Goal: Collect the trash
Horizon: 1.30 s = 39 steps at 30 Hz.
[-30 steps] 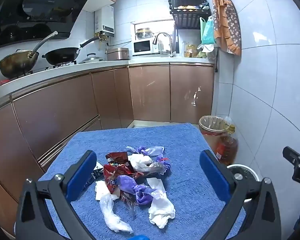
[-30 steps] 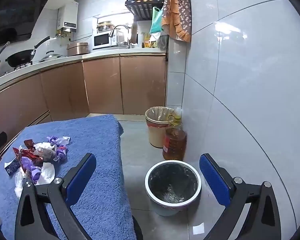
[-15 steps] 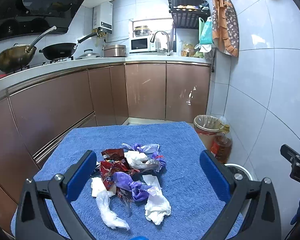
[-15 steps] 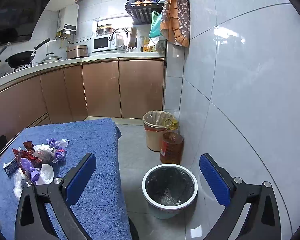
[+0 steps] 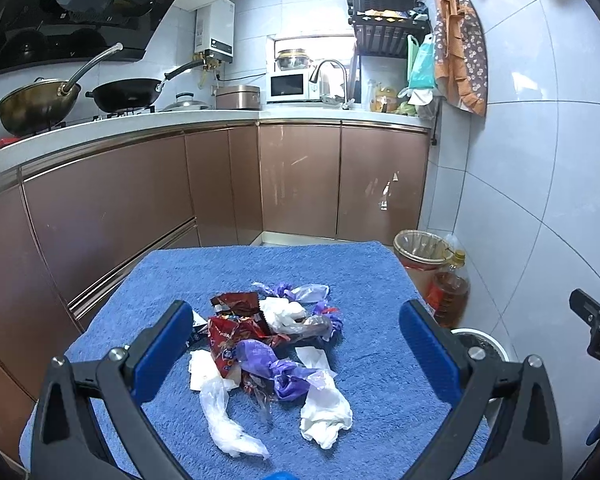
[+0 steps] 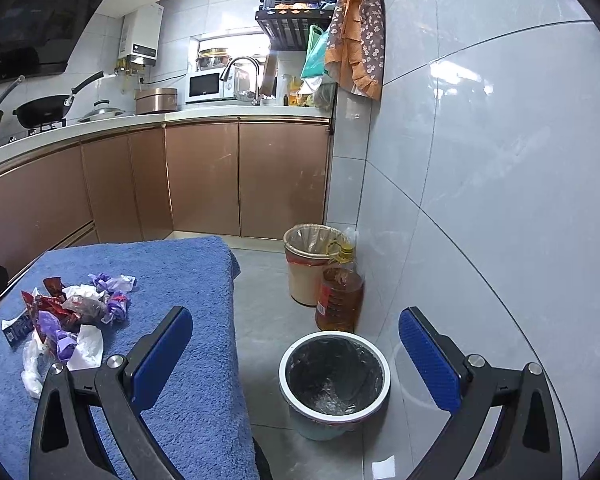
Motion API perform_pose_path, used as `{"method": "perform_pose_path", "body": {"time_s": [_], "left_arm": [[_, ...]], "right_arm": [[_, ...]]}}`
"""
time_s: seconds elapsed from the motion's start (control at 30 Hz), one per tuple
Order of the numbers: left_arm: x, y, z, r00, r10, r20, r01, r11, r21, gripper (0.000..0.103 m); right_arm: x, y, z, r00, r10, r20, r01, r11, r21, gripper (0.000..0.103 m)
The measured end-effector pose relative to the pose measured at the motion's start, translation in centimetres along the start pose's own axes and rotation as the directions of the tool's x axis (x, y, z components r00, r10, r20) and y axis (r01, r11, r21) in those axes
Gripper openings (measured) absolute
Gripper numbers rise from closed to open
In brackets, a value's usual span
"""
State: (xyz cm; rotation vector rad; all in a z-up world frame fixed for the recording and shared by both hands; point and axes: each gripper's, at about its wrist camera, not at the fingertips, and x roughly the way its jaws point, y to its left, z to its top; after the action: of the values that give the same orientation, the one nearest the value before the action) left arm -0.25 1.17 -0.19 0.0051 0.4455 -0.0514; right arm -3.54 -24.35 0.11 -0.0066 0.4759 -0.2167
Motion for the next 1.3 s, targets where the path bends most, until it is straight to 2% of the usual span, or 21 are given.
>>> {"method": "perform_pose_path", "body": {"time_s": [0.3, 0.67, 0.83, 1.3], "left_arm": [[0.5, 0.5, -0.4, 1.0, 0.006, -0.003, -0.006, 1.0, -0.002, 0.103], [0.8, 1.3, -0.7, 0.999, 0.038, 0.031, -0.038, 0.999, -0.021, 0.103], [1.2, 1.7, -0.9, 0.999, 0.026, 0.03, -0.025, 0.999, -0.029, 0.103], [2.8, 2.4, -0.9, 0.999, -0.013, -0.032, 0.012, 0.999, -0.033, 0.103]], "right_arm": [[0.3, 0.2, 0.1, 1.0, 0.017, -0.004, -0.017, 1.0, 0.0, 0.103], [0.7, 1.4, -0.1, 1.0, -0.001, -0.004, 0.0, 0.999, -0.043, 0.103], [0.7, 1.6, 0.0, 1.0, -0.001, -0.001, 0.0, 0.999, -0.044, 0.103], [0.9, 2.2, 0.2, 1.0, -0.011, 0.004, 0.011, 0.998, -0.063, 0.103]]}}
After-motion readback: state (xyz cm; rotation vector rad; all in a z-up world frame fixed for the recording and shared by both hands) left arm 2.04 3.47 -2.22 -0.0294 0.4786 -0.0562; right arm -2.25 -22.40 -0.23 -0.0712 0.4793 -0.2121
